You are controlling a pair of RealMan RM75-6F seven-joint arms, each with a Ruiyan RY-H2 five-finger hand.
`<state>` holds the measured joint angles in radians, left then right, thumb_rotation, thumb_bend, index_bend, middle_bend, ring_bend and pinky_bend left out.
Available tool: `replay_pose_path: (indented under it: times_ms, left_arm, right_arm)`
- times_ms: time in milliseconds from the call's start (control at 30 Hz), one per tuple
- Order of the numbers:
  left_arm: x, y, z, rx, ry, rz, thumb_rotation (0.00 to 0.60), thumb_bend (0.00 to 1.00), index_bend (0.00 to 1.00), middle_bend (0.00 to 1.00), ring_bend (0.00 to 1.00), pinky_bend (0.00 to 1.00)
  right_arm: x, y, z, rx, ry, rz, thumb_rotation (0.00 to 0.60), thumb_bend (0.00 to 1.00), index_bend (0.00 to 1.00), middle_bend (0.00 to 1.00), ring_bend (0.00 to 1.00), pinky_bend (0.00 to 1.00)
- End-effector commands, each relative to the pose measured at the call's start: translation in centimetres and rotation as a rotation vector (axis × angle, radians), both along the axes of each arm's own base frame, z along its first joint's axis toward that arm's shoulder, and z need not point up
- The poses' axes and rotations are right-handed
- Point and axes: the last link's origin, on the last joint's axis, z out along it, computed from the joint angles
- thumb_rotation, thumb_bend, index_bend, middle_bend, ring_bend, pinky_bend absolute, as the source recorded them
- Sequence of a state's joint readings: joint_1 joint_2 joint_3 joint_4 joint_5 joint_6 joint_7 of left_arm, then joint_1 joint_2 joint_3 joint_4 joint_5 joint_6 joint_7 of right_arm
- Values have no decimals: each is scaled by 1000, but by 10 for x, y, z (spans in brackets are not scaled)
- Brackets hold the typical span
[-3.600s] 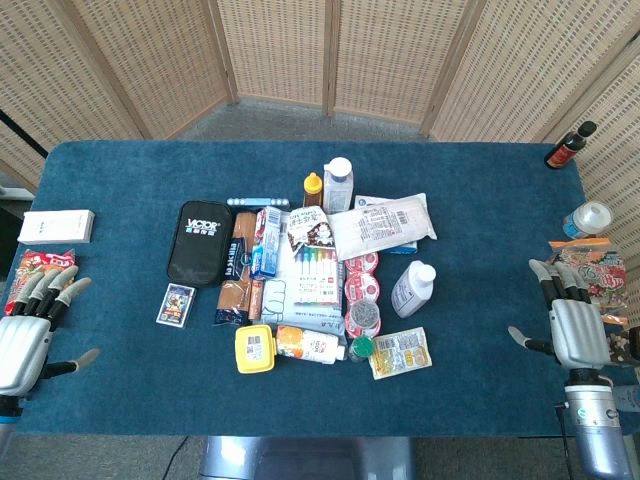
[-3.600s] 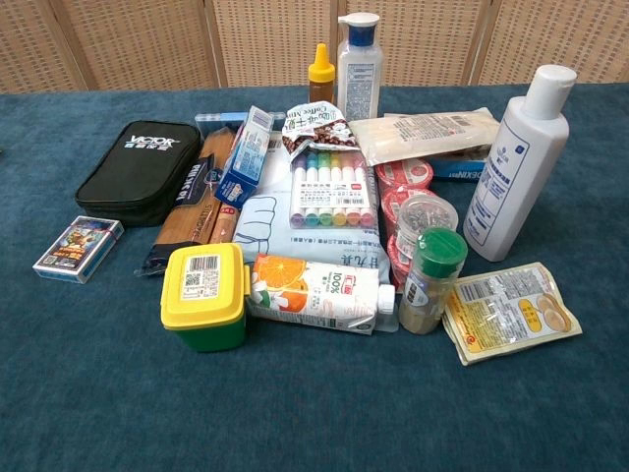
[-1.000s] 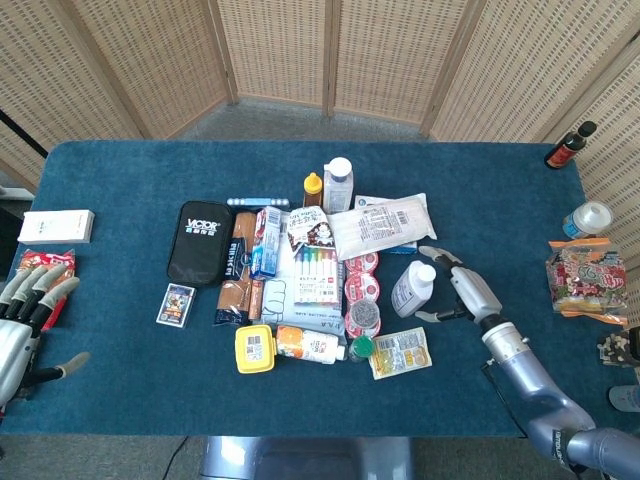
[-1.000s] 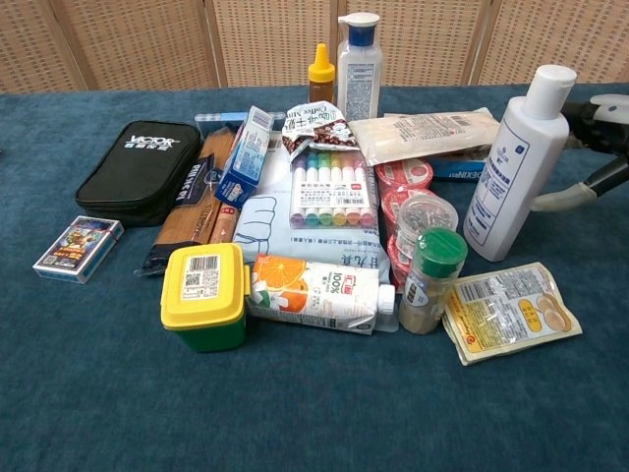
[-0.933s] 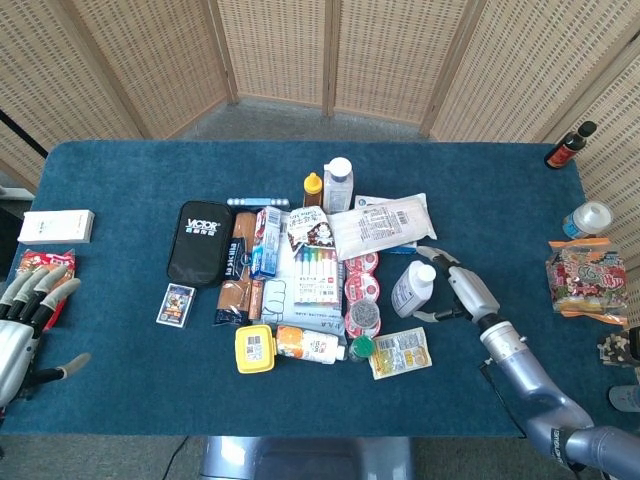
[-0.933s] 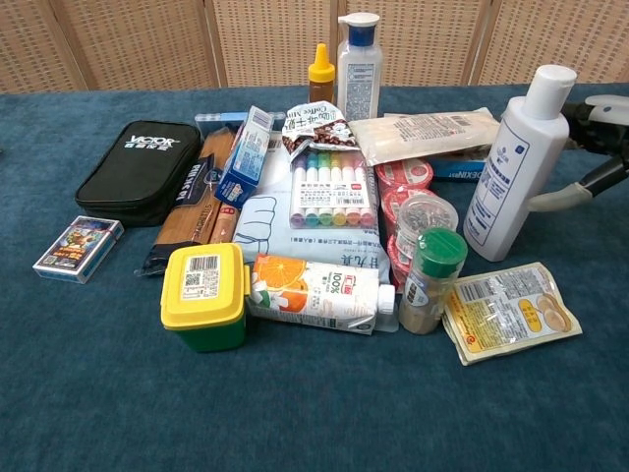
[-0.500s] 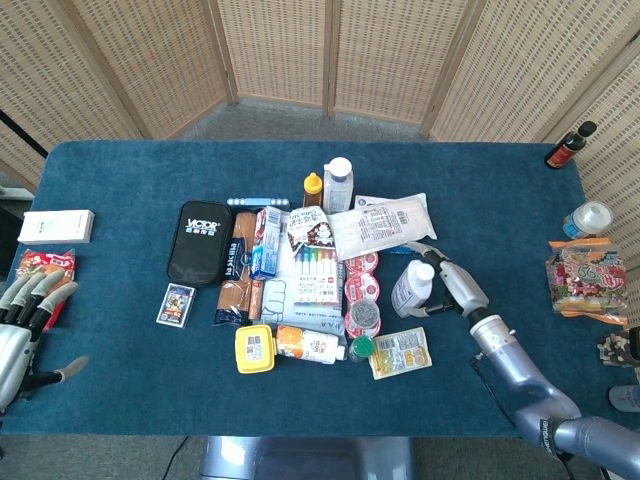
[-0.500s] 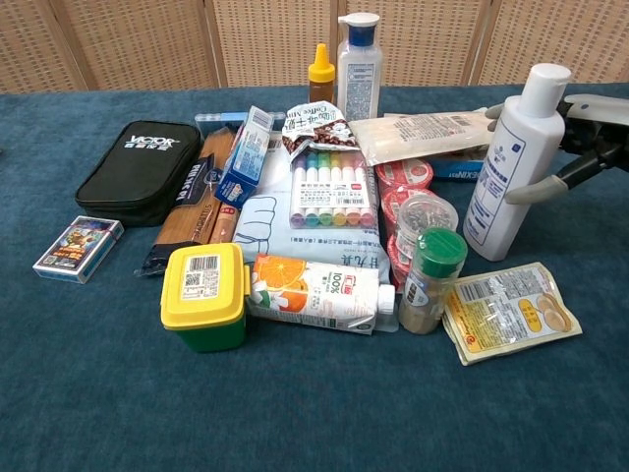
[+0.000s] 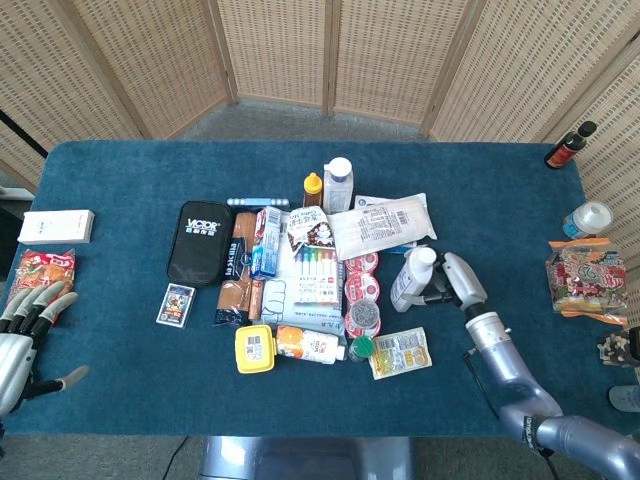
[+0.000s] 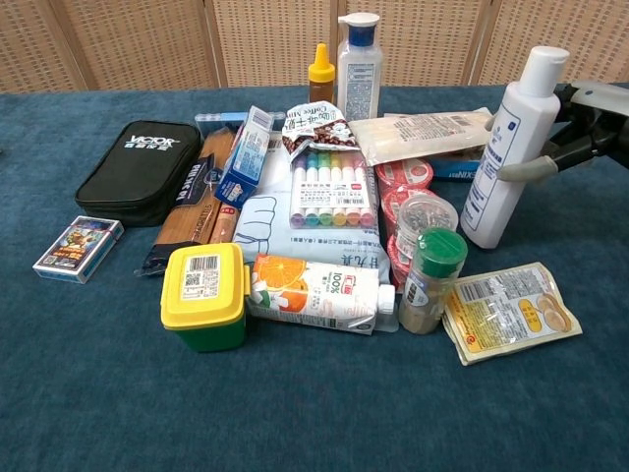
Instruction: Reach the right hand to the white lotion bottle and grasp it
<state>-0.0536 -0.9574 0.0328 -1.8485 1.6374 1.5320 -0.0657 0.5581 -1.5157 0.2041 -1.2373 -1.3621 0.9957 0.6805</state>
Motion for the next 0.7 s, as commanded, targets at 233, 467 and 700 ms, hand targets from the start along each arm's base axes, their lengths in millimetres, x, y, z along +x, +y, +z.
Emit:
replay_pose_path:
  times_ms: [233, 467, 700]
  left_arm:
    - [0, 1, -4, -14, -4, 0, 600, 159, 131, 14, 0, 0]
    - [0, 1, -8, -34, -4, 2, 600, 160, 131, 14, 0, 0]
    - [-1, -1, -14, -55, -14, 0, 600, 161, 131, 14, 0, 0]
  right_arm:
    - [-4, 2, 15, -50, -21, 6, 600, 190, 592, 1000, 997, 609]
    - [10, 0, 44, -110, -44, 51, 600, 190, 591, 1000, 998, 610]
    - [45, -5, 87, -190, -99, 128, 600, 189, 586, 1000, 1000, 610]
